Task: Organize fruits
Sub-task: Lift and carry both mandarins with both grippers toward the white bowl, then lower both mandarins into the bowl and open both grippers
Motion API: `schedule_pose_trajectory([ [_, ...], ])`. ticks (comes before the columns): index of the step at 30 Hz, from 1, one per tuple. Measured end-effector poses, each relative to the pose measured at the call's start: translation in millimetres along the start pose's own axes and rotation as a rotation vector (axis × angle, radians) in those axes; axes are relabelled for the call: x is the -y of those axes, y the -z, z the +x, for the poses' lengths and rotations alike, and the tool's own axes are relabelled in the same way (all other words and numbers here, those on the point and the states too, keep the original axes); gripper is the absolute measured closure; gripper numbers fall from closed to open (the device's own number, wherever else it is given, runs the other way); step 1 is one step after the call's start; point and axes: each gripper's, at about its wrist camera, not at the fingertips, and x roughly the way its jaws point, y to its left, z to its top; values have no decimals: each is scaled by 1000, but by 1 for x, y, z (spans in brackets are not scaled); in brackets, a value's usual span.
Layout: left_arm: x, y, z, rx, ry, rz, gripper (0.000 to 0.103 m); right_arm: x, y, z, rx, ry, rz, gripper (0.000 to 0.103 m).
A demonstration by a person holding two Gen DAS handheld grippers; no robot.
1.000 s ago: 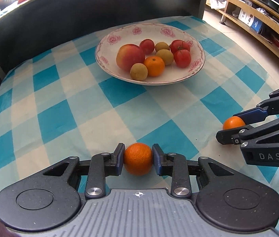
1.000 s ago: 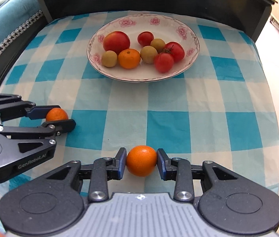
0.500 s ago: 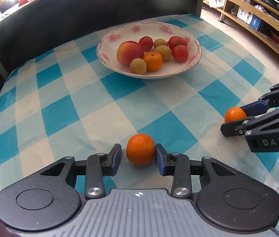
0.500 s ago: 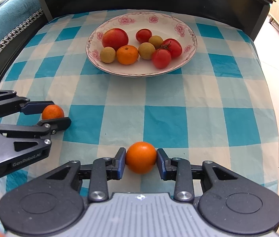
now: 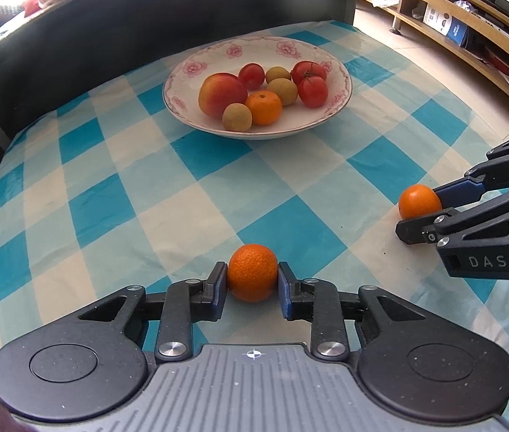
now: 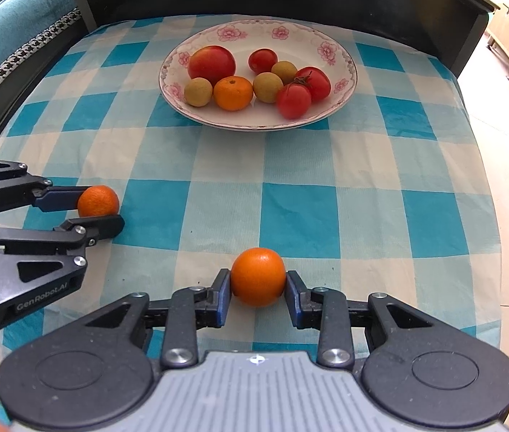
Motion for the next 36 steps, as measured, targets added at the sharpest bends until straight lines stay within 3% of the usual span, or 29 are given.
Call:
schedule_pose_trajectory([
  [10,2,-14,-10,47,30,-20,67,10,-12,-14,55,-16,52,69],
  [25,-6,-63,-2,108,26,-62,67,23,-55,-24,143,-23,105,69],
  [36,-15,-85,17,108,26,-76,67,33,-81,-2,128,-16,123,69],
])
